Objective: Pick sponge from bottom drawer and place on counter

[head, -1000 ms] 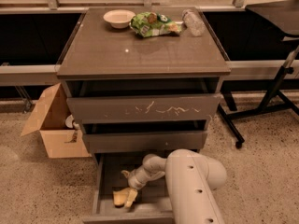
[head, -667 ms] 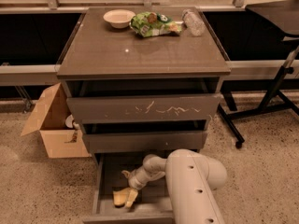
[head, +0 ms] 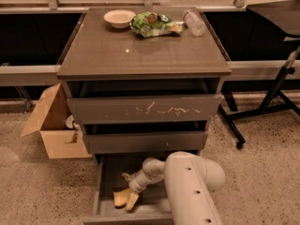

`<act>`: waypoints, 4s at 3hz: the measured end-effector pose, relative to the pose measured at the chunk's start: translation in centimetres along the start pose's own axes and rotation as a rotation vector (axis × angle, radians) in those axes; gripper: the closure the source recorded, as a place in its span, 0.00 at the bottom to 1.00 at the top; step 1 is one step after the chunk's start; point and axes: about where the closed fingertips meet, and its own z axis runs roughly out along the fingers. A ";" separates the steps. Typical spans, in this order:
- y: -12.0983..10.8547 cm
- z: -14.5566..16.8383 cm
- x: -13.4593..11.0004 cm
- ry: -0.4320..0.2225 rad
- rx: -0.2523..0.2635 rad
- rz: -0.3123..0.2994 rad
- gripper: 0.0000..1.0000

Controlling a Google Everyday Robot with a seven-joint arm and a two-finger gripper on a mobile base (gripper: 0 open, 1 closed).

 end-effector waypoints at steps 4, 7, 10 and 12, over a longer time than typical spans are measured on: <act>-0.5 -0.8 0.4 0.010 0.018 -0.040 0.89; 1.8 -7.9 -3.3 -0.172 0.036 -0.208 1.00; 4.1 -9.9 -7.2 -0.223 -0.035 -0.291 1.00; 8.1 -16.9 -16.6 -0.230 -0.010 -0.445 1.00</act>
Offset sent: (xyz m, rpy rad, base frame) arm 0.0044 -0.0049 -0.0324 -0.0051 0.0124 0.0310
